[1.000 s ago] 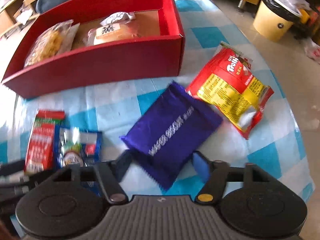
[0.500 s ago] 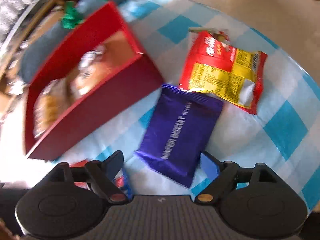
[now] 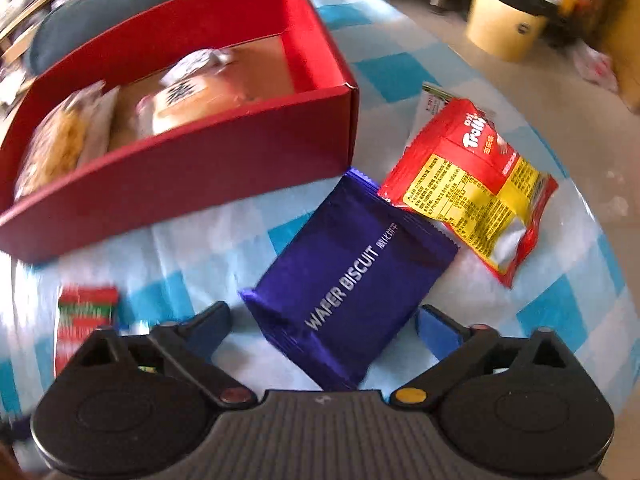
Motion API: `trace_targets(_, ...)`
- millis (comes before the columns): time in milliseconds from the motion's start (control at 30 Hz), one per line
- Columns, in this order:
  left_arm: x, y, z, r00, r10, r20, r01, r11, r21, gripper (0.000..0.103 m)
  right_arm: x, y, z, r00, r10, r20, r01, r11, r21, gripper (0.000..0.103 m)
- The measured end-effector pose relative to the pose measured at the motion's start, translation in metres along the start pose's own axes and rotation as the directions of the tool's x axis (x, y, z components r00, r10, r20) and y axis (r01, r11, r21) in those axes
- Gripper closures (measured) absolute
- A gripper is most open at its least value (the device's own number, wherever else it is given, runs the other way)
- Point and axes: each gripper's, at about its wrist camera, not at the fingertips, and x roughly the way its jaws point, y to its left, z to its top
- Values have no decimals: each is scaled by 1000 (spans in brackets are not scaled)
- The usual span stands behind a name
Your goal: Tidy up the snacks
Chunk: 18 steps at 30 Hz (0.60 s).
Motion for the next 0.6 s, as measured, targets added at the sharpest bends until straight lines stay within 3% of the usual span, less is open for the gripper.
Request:
trace_targets(33,0,1,-1,1000,-1,-3,1,1000,0,27,-4,-6,-1,1000,15,-4,-15,1000,-26,35)
trace_targets(100,0,1,-4,1000,-1,-7,1,1000,0,27,-11,-17,-4,1000,22,-20,-23,998,-54,60)
trace_targets(133,-1,1,-5,1000,-1,-8,1,1000,4,27,-13,-25,-6,999,31,-36,-33,998,-57,62)
trace_targets(300,-2,-2,-5,1000,0,-5,0,1000,16,26,-26,-30,-26,995,81,-64,-87,991,-100,62)
trace_targets(433,-2,-6,-1,1000,3,1,-3,1000,12,25,-33,-43,-15,989,145,-23,-144,989,29,58)
trace_targets(500,-1,-9,2,1000,7,9,-7,1000,2,22,-29,-47,-4,983,180,-24,-177,978,112,45)
trace_targets(600,3,-11,4,1000,30,7,-29,1000,-5,21,-28,-40,4,975,224,2,-222,963,150,45)
